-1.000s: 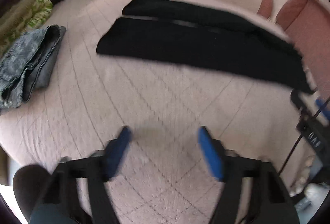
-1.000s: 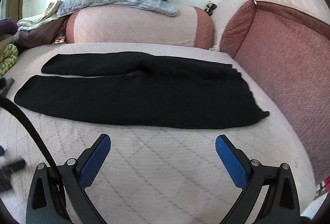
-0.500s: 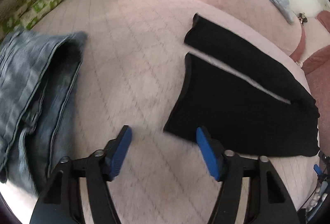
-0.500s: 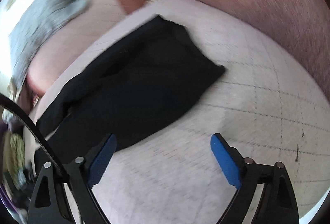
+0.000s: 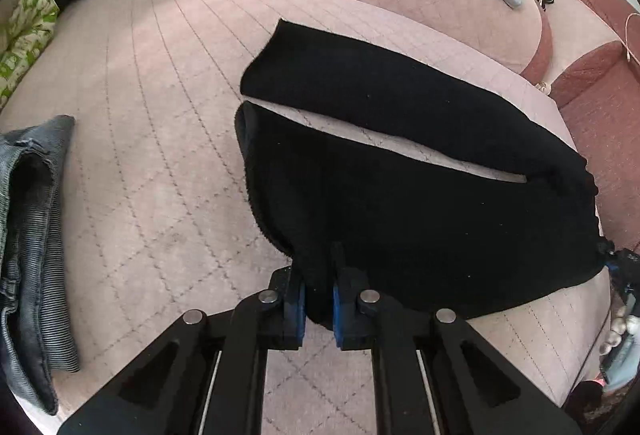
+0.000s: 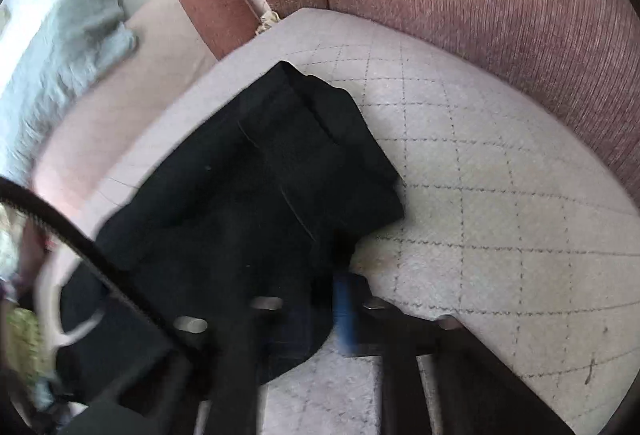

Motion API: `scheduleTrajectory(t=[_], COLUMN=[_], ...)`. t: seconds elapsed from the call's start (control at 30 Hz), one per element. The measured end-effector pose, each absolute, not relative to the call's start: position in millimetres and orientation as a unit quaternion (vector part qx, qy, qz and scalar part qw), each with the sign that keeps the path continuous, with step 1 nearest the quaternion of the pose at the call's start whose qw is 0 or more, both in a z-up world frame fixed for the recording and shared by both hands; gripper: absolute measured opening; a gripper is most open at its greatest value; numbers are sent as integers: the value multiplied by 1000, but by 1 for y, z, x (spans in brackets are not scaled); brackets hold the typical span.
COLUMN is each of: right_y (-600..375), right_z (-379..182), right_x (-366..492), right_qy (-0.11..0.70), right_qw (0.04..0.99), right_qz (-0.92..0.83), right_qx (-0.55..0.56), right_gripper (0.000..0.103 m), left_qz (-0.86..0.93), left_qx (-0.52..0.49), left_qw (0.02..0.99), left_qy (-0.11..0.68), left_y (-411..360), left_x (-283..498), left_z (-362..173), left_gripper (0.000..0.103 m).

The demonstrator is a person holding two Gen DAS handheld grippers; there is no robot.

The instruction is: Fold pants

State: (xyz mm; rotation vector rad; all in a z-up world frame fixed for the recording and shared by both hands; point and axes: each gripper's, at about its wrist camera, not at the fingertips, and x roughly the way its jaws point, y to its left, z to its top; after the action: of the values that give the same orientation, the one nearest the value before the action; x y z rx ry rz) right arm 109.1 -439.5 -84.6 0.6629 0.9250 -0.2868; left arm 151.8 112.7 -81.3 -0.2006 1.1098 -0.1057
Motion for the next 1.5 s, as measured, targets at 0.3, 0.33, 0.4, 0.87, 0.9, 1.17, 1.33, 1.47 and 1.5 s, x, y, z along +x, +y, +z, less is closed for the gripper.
scheduleTrajectory(t=[0.3, 0.33, 0.4, 0.87, 0.9, 1.17, 1.33, 1.47, 1.5], right_y=[-456, -455, -455, -481, -483, -481, -452, -432, -430], right_z=[-64, -62, -57, -72, -67, -21, -8, -12, -15], right_x=[70, 66, 58, 5, 1, 7, 67, 125, 139], right_qy=[417, 415, 414, 459, 457, 428, 434, 461, 467], right_qw=[828, 828, 829, 792, 795, 851, 874, 868, 865], right_qz=[-99, -97, -93, -107, -113, -97, -21, 33, 44], right_qx=[362, 364, 366, 388, 384, 287, 217, 181, 177], right_gripper=[8, 8, 8, 14, 14, 38, 56, 58, 58], left_qz=[-64, -66, -67, -80, -81, -67, -63, -70, -68], left_qx=[-171, -172, -175, -142, -137, -99, -91, -108, -106], left_qw=[822, 822, 822, 817, 821, 867, 870, 858, 856], left_qy=[539, 538, 538, 553, 548, 484, 480, 498, 501], left_y=[130, 131, 132, 139, 141, 168, 150, 139, 136], left_x=[124, 116, 107, 46, 42, 53, 116, 173, 189], left_z=[-66, -64, -60, -71, -67, -4, 1, -13, -18], left_gripper=[9, 9, 9, 14, 14, 22, 31, 31, 31])
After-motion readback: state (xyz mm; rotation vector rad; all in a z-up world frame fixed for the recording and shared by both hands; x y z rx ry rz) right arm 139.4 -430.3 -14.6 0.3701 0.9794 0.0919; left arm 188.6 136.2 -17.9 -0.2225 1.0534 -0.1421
